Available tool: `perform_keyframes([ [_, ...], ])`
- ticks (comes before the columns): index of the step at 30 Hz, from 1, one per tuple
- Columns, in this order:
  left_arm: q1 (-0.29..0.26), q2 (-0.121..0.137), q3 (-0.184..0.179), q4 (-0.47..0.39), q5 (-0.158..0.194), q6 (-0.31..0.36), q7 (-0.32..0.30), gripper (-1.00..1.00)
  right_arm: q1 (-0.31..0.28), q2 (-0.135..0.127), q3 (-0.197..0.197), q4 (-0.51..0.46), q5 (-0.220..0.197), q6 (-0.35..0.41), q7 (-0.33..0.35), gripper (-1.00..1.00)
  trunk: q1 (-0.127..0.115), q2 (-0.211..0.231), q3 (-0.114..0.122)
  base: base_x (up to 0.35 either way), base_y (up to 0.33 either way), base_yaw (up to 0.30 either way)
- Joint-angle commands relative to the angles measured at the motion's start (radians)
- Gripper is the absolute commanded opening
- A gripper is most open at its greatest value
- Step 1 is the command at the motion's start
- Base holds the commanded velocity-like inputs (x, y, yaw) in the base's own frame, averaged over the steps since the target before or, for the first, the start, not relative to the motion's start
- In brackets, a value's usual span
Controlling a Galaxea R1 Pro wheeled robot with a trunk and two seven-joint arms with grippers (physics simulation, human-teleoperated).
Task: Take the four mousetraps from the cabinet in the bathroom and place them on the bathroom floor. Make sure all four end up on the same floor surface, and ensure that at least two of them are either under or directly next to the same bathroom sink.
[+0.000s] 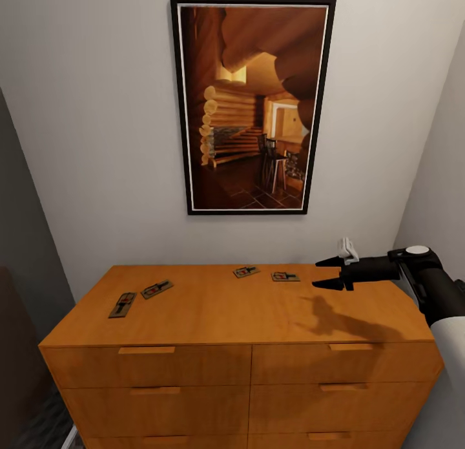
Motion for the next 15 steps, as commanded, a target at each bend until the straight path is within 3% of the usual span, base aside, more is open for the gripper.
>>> perform_keyframes([
  [1, 0.0, 0.0, 0.001, -0.002, 0.0, -0.001, 0.0, 1.0, -0.001, -0.001, -0.001, 0.0, 0.008, 0.009, 0.005, 1.0, 0.0, -0.001, -0.001, 0.0, 0.0, 0.0],
  [8, 0.0, 0.0, 0.001, -0.002, -0.001, -0.001, 0.0, 1.0, -0.001, -0.006, -0.004, 0.001, 0.019, 0.006, 0.011, 1.0, 0.0, -0.001, -0.001, 0.0, 0.0, 0.0],
  [15, 0.0, 0.0, 0.001, 0.005, -0.001, -0.001, 0.0, 1.0, -0.001, -0.038, -0.005, 0.001, 0.02, 0.006, 0.03, 1.0, 0.0, -0.001, -0.001, 0.0, 0.0, 0.0],
])
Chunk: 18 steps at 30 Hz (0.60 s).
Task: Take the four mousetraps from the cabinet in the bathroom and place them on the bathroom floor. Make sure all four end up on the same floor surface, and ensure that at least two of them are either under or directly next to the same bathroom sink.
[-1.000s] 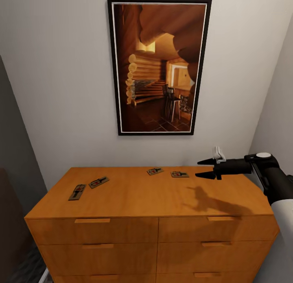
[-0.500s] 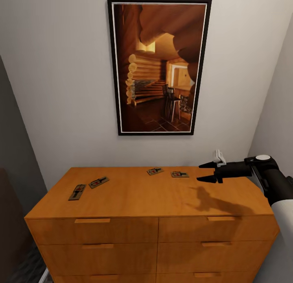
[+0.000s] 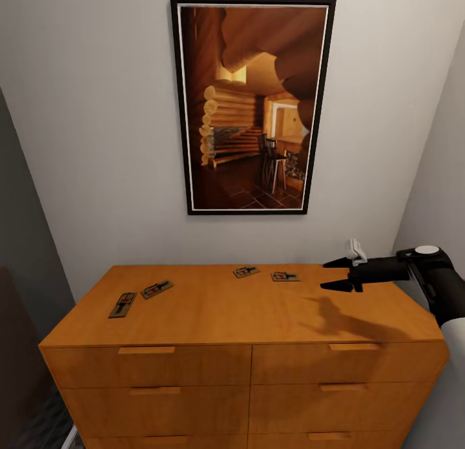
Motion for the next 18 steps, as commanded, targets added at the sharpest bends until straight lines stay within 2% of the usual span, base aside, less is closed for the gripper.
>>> perform_keyframes([
  [1, 0.0, 0.0, 0.001, 0.001, -0.001, -0.001, 0.0, 1.0, -0.001, -0.002, -0.001, -0.001, 0.005, 0.011, 0.008, 1.0, 0.0, -0.001, -0.001, 0.0, 0.0, 0.0],
  [18, 0.0, 0.0, 0.001, 0.012, -0.001, -0.001, 0.0, 1.0, -0.001, -0.021, -0.003, -0.003, 0.003, 0.01, 0.021, 1.0, 0.0, -0.001, -0.001, 0.0, 0.0, 0.0],
])
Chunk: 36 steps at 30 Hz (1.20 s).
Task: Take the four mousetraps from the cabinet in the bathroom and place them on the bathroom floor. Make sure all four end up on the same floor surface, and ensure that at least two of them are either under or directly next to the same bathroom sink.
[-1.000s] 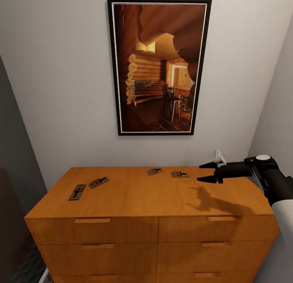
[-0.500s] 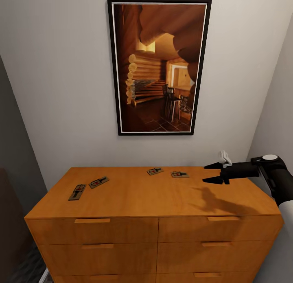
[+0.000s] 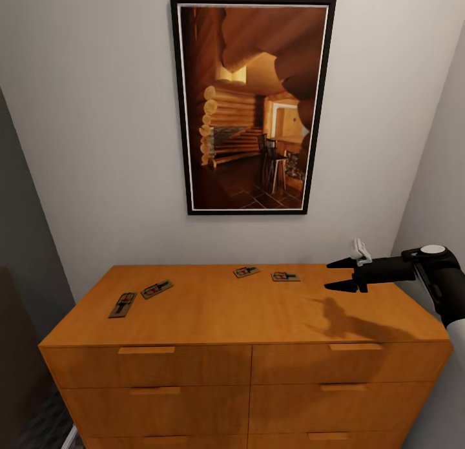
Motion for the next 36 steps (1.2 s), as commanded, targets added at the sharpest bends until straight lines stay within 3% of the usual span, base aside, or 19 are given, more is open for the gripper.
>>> perform_keyframes([
  [1, 0.0, 0.0, 0.001, -0.002, 0.0, -0.001, 0.0, 1.0, -0.001, 0.0, -0.001, -0.001, 0.005, 0.01, 0.005, 1.0, 0.0, -0.001, -0.001, 0.0, 0.0, 0.0],
  [36, 0.0, 0.0, -0.002, 0.0, 0.0, -0.001, 0.0, 1.0, -0.001, -0.002, 0.002, -0.002, 0.009, -0.026, 0.004, 1.0, 0.0, -0.001, -0.001, 0.0, 0.0, 0.0],
])
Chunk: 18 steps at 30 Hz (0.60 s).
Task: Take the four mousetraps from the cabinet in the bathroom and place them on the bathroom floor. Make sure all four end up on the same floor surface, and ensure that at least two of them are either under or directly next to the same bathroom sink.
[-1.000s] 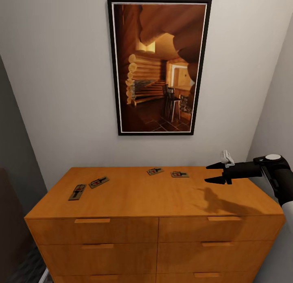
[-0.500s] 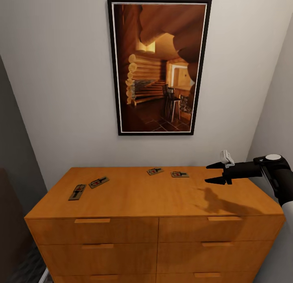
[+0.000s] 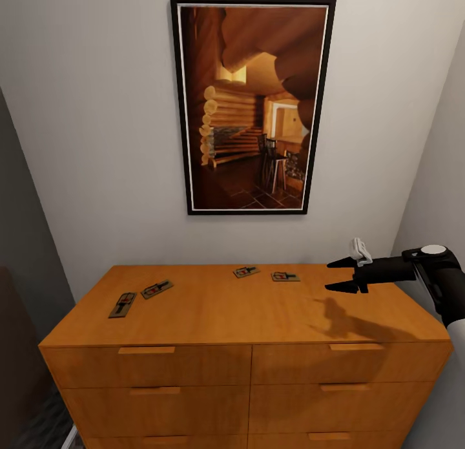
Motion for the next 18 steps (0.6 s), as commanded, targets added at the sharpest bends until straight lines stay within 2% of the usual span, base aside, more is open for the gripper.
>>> perform_keyframes([
  [1, 0.0, 0.0, 0.0, -0.001, 0.0, -0.001, 0.0, 1.0, -0.001, 0.0, 0.0, -0.001, 0.005, 0.011, 0.005, 1.0, 0.0, -0.001, -0.001, 0.0, 0.0, 0.0],
  [8, 0.0, 0.0, 0.0, 0.011, -0.002, -0.001, 0.0, 1.0, -0.001, 0.005, 0.003, 0.0, 0.003, 0.01, -0.001, 1.0, 0.0, -0.001, -0.001, 0.0, 0.0, 0.0],
  [12, 0.0, 0.0, 0.0, 0.017, -0.002, -0.001, 0.0, 1.0, -0.001, 0.017, 0.006, 0.004, 0.003, 0.013, -0.051, 1.0, 0.0, -0.001, -0.001, 0.0, 0.0, 0.0],
  [18, 0.0, -0.001, 0.0, 0.019, -0.002, -0.001, 0.0, 1.0, -0.002, 0.061, 0.011, 0.005, 0.001, 0.021, -0.132, 1.0, 0.0, -0.001, -0.001, 0.0, 0.0, 0.0],
])
